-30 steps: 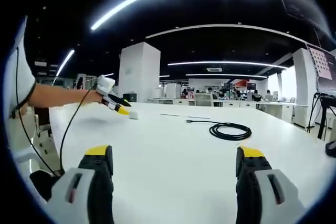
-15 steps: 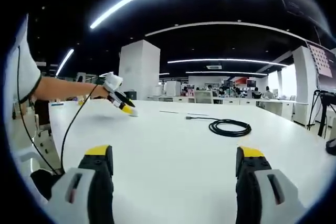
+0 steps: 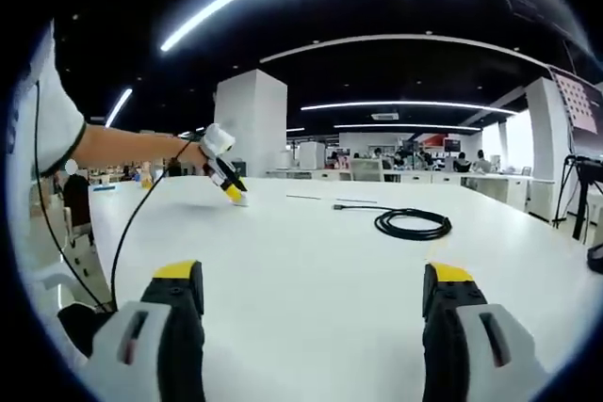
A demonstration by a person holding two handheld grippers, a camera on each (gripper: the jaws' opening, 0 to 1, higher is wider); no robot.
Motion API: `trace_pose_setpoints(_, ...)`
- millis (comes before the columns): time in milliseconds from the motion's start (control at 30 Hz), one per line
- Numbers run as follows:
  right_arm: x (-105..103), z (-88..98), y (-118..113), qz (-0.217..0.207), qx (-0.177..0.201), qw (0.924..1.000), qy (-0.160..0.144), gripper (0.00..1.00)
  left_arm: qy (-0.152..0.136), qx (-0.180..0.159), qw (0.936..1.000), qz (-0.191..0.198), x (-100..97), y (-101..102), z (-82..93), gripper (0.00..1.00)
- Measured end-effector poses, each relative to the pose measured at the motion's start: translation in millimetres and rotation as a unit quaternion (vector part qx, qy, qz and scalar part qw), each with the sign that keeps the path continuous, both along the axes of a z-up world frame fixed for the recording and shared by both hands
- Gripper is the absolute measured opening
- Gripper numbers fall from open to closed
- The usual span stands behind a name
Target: Plug the desk Type‑C cable into the charger adapter.
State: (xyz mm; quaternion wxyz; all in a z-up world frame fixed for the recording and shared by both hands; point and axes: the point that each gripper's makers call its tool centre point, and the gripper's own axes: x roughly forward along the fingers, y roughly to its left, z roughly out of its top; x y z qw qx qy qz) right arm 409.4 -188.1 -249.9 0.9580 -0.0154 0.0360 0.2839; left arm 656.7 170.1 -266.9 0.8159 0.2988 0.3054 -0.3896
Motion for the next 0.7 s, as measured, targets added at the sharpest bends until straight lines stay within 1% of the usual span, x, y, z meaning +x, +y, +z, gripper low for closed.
trace_pose_setpoints(67,0.0,-0.8,-0.9,0.001,0.001,1.0000,0.002,0.98,0.015,0.006,0.9999,-0.004,-0.9,-0.4,-1.1,0.25)
trace_pose_setpoints(133,0.0,-0.7,-1.2,0.003,0.003,1.0000,0.001,0.98,0.035,0.015,0.9992,-0.012,-0.1,-0.2,-1.7,0.25)
trace_pose_setpoints(167,0.3,-1.1,-1.3,0.004,0.002,1.0000,0.002,0.98,0.049,0.019,0.9985,-0.015,4.9,3.8,-2.6,0.25)
trace_pose_setpoints(233,1.0,-2.5,-1.7,0.004,0.003,1.0000,0.004,0.98,0.070,0.027,0.9971,-0.016,4.0,3.4,-4.1,0.25)
trace_pose_setpoints(267,1.4,-3.5,-1.9,0.005,0.003,1.0000,0.005,0.98,0.085,0.035,0.9955,-0.020,6.2,3.6,-4.9,0.25)
trace_pose_setpoints(333,1.7,-4.4,-2.7,0.003,0.002,1.0000,0.007,0.98,0.107,0.051,0.9927,-0.024,0.5,-0.4,-8.6,0.25)
trace_pose_setpoints(367,1.8,-4.3,-3.0,0.003,0.004,1.0000,0.007,0.98,0.117,0.061,0.9908,-0.030,2.0,1.0,-11.0,0.25)
trace_pose_setpoints(400,1.9,-4.0,-3.1,0.003,0.004,1.0000,0.007,0.98,0.122,0.065,0.9899,-0.031,2.4,0.8,-12.0,0.25)
trace_pose_setpoints(433,2.1,-3.7,-3.4,0.002,0.004,1.0000,0.006,0.98,0.134,0.071,0.9880,-0.029,-1.4,-2.1,-13.6,0.25)
trace_pose_setpoints(533,2.7,-3.5,-4.8,0.001,0.004,1.0000,0.005,0.98,0.147,0.090,0.9845,-0.034,-4.5,-5.0,-15.6,0.25)
trace_pose_setpoints(567,2.7,-3.7,-5.1,0.001,0.004,1.0000,0.005,0.98,0.152,0.094,0.9832,-0.036,-1.8,-4.4,-16.6,0.25)
trace_pose_setpoints(667,2.9,-5.1,-6.0,0.000,0.003,1.0000,0.006,0.98,0.165,0.102,0.9803,-0.036,2.3,-3.5,-19.6,0.25)
trace_pose_setpoints(700,3.1,-5.4,-6.2,0.000,0.003,1.0000,0.007,0.98,0.168,0.104,0.9795,-0.036,-1.2,-4.9,-20.4,0.25)
